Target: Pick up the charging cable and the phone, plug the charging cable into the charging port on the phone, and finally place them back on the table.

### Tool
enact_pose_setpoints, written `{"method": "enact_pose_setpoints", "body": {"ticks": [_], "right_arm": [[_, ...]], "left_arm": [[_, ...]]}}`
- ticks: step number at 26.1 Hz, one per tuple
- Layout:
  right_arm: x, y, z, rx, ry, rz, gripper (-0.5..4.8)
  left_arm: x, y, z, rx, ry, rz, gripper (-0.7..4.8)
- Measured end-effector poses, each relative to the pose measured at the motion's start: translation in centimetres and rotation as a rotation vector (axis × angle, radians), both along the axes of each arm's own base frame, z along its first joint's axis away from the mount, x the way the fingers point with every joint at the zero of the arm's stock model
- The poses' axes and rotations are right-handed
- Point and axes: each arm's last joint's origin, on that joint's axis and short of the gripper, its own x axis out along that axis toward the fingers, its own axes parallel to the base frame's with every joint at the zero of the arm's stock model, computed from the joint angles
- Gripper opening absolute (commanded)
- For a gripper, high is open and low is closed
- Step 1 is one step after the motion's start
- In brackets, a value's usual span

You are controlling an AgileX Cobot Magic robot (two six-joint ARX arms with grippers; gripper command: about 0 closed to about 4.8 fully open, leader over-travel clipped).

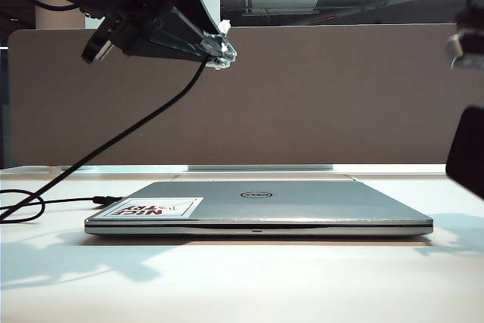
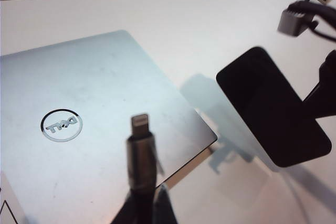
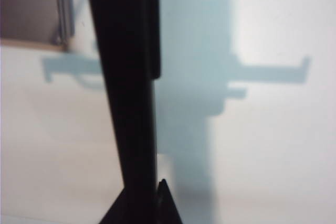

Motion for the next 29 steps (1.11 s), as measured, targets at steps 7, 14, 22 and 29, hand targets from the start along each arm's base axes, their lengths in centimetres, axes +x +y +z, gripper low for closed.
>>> {"method": "enact_pose_setpoints", "body": {"ticks": [7, 14, 22, 29], "right_arm": [[1.5, 0.2, -1.7, -0.013, 0.06, 0.032, -0.06], [2.0, 0.4, -2.0, -0.001, 0.024, 0.048, 0.28], [2.8, 0.6, -2.2, 0.038, -0.019, 0.054, 0.28], [4.2, 1.0, -4.5, 0.067, 0.024, 0.076, 0.64]], "left_arm": [[0.0, 0.0, 0.0, 0.0, 0.0, 0.0, -0.06], [0.0, 0.0, 0.0, 0.0, 0.0, 0.0, -0.06], [0.0, 0.0, 0.0, 0.0, 0.0, 0.0, -0.06], [0.0, 0.0, 0.0, 0.0, 0.0, 0.0, -0.06]]}}
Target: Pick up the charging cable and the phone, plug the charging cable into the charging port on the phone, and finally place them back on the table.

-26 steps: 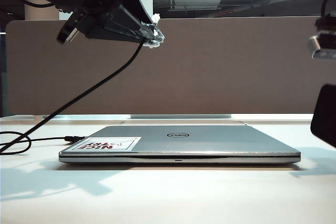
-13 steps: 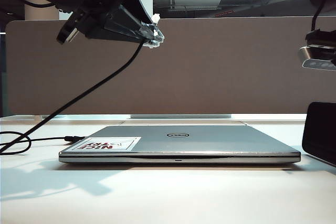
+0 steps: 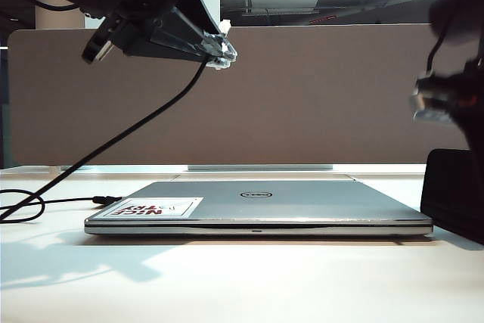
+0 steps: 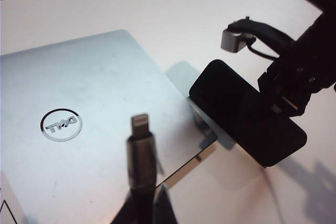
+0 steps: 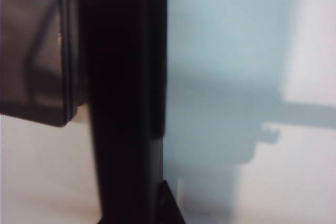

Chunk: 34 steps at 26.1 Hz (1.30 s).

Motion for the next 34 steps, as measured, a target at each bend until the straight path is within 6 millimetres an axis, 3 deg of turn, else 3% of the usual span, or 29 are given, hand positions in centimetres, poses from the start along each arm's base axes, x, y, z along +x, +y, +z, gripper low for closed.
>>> {"method": "enact_pose_setpoints", "body": {"ticks": [5, 29, 31, 32, 34], "right_arm": [[0.2, 0.0, 0.6, 0.011, -0.046, 0.001, 0.64], [1.7, 0.4, -1.1, 0.035, -0.07, 0.028, 0.62], [1.8, 0.4, -1.5, 0.035, -0.064, 0.029, 0.38], [1.8, 0.4, -1.6, 0.034, -0.061, 0.029, -0.04], [1.8, 0.4, -1.6, 0.038, -0.058, 0.03, -0.06]], "left_arm": [[0.0, 0.0, 0.0, 0.0, 0.0, 0.0, -0.06], [0.0, 0.0, 0.0, 0.0, 0.0, 0.0, -0.06], [0.0, 0.0, 0.0, 0.0, 0.0, 0.001, -0.06], [0.0, 0.0, 0.0, 0.0, 0.0, 0.0, -0.06], [0.0, 0.0, 0.0, 0.0, 0.0, 0.001, -0.06]]}}
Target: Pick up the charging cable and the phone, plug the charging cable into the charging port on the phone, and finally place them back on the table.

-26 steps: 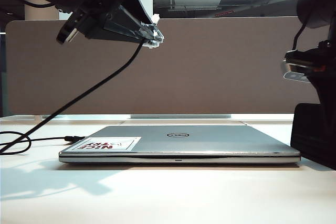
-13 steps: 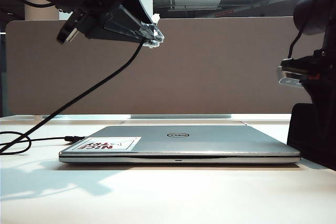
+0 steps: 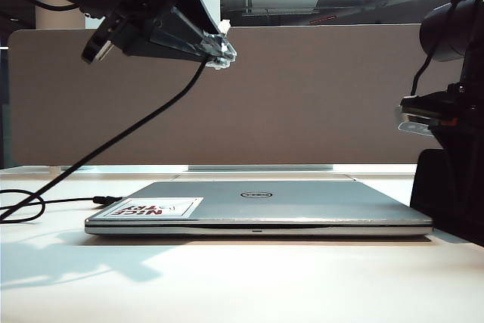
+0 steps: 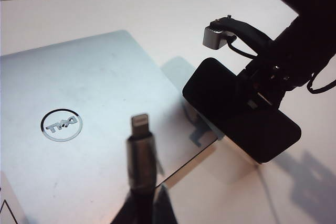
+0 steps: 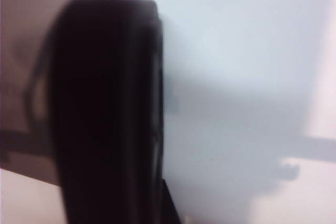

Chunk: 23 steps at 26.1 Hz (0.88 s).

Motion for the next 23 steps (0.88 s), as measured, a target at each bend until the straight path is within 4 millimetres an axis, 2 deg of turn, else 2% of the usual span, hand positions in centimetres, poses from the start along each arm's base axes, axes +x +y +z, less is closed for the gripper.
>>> {"method": "enact_pose_setpoints", "body": {"ticks": [4, 6, 11, 13, 17, 23], "right_arm": [[-0.1, 0.0, 0.2, 0.0, -0.005, 0.0, -0.06], [-0.6, -0.1, 1.2, 0.006, -0.035, 0.0, -0.06], [-1.7, -0.1, 4.5, 0.095, -0.152, 0.012, -0.06], [-2.4, 0.0, 6.7, 0.201, -0.265, 0.038, -0.06], [-2.7, 0.2, 9.2, 0.326, -0.428, 0.085, -0.06], [-3.0, 0.4, 10.0, 0.41, -0.472, 0.12, -0.06]], "left_arm": [[0.0, 0.0, 0.0, 0.0, 0.0, 0.0, -0.06], [0.0, 0.0, 0.0, 0.0, 0.0, 0.0, -0.06], [0.0, 0.0, 0.0, 0.0, 0.0, 0.0, -0.06], [0.0, 0.0, 0.0, 0.0, 0.0, 0.0, -0.06], [0.0, 0.0, -0.1, 0.002, 0.001, 0.0, -0.06], [0.0, 0.0, -0.3, 0.015, 0.015, 0.0, -0.06]]}}
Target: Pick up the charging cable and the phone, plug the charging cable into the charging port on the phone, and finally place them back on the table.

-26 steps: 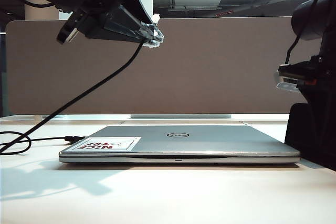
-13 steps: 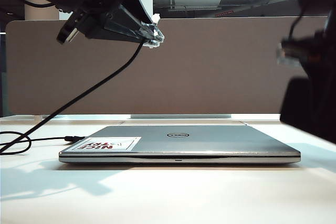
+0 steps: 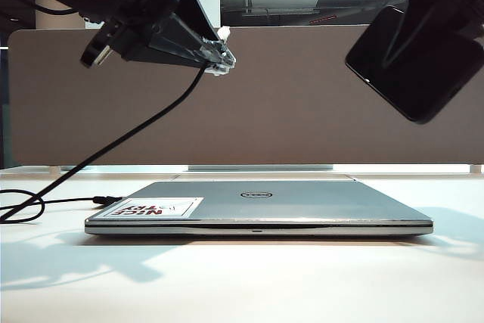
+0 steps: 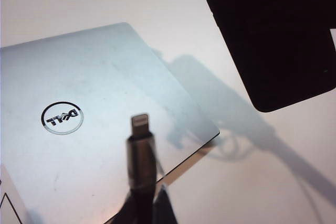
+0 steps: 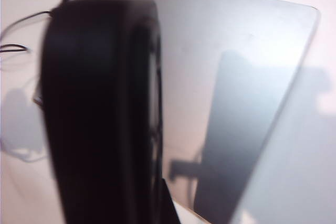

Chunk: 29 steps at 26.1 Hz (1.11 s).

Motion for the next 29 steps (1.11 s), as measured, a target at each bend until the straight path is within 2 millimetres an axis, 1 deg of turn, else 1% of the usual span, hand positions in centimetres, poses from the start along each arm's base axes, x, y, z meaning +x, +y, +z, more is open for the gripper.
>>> {"method": "enact_pose_setpoints", "body": {"ticks": [3, 4, 6, 9, 11, 13, 17, 20, 23, 29], "right_arm": [[0.2, 0.2, 0.2, 0.08, 0.005, 0.007, -0.06], [0.5, 0.4, 0.6, 0.138, -0.018, 0.016, -0.06], [0.8, 0.5, 1.1, 0.189, -0.056, 0.032, -0.06], [1.6, 0.9, 2.3, 0.306, -0.162, 0.072, -0.06], [1.8, 1.0, 2.5, 0.343, -0.193, 0.1, -0.06], [1.9, 1.1, 1.9, 0.4, -0.188, 0.132, -0.06], [2.0, 1.2, -0.2, 0.482, -0.155, 0.122, -0.06], [2.0, 1.2, -0.9, 0.524, -0.156, 0.118, -0.06], [2.1, 1.3, -1.0, 0.572, -0.179, 0.133, -0.06], [2.2, 1.4, -0.7, 0.592, -0.228, 0.151, -0.06]], "left_arm": [[0.0, 0.0, 0.0, 0.0, 0.0, 0.0, -0.06], [0.0, 0.0, 0.0, 0.0, 0.0, 0.0, -0.06], [-0.1, -0.1, 0.0, 0.003, 0.003, -0.004, -0.06], [-0.7, -0.8, -0.3, 0.012, 0.012, -0.042, -0.06], [-0.9, -1.3, -0.8, 0.029, 0.028, -0.059, -0.06], [-1.2, -1.7, -1.0, 0.038, 0.038, -0.083, -0.06], [-1.2, -2.0, -1.3, 0.04, 0.047, -0.087, -0.06], [-1.2, -2.0, -1.3, 0.036, 0.052, -0.085, -0.06], [-1.2, -2.0, -1.3, 0.032, 0.057, -0.082, -0.06], [-1.1, -2.2, -1.7, 0.044, 0.072, -0.083, -0.06]]}}
